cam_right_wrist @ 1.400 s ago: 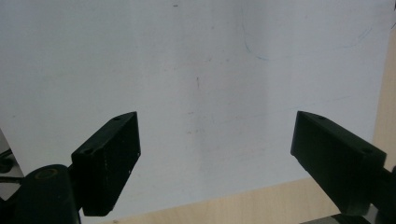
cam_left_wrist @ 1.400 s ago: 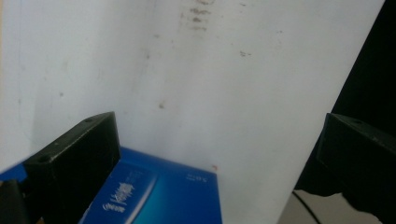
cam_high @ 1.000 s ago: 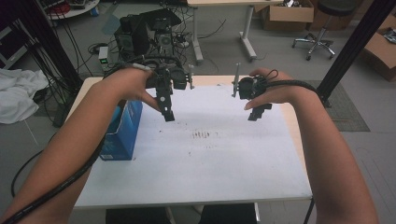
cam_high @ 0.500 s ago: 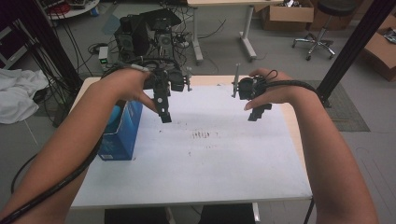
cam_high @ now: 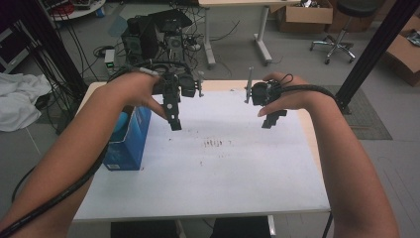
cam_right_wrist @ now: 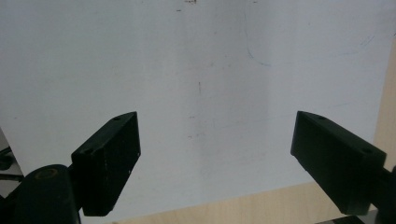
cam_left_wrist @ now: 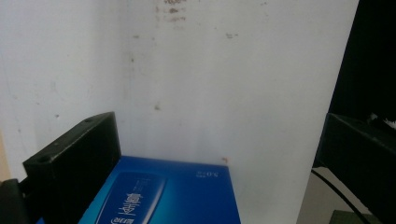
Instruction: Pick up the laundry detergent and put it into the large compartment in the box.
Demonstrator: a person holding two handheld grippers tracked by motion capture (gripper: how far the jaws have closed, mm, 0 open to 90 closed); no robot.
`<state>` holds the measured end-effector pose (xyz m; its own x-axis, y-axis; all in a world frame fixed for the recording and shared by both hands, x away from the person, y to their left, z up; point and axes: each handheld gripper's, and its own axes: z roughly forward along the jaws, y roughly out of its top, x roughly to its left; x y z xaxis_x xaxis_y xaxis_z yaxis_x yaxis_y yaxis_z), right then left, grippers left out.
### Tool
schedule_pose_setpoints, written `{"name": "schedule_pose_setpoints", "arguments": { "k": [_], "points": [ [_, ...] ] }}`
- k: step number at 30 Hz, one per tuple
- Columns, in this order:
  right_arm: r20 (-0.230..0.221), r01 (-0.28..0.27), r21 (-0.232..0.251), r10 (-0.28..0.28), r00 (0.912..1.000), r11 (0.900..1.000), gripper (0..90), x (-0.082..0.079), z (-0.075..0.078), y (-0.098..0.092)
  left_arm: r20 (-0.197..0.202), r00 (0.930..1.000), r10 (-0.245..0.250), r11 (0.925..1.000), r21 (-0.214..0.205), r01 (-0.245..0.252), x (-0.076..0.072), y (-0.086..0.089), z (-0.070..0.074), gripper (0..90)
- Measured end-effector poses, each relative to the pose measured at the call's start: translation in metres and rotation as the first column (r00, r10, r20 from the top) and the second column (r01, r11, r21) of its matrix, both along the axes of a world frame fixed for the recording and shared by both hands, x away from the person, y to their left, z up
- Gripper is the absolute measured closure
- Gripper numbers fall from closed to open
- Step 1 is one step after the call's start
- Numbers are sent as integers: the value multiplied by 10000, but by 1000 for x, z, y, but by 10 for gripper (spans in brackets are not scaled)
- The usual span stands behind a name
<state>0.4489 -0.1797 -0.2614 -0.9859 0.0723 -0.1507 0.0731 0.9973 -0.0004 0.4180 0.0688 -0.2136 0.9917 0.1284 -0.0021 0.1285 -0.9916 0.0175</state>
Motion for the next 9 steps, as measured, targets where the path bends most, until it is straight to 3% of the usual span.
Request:
{"name": "schedule_pose_setpoints", "arguments": {
  "k": [9],
  "points": [
    [-8,6,-10,-6,10000,10000,159,0,-1,1,-60,10000,46,10000,-1,-46,0,1,-5,1]
  ]
}}
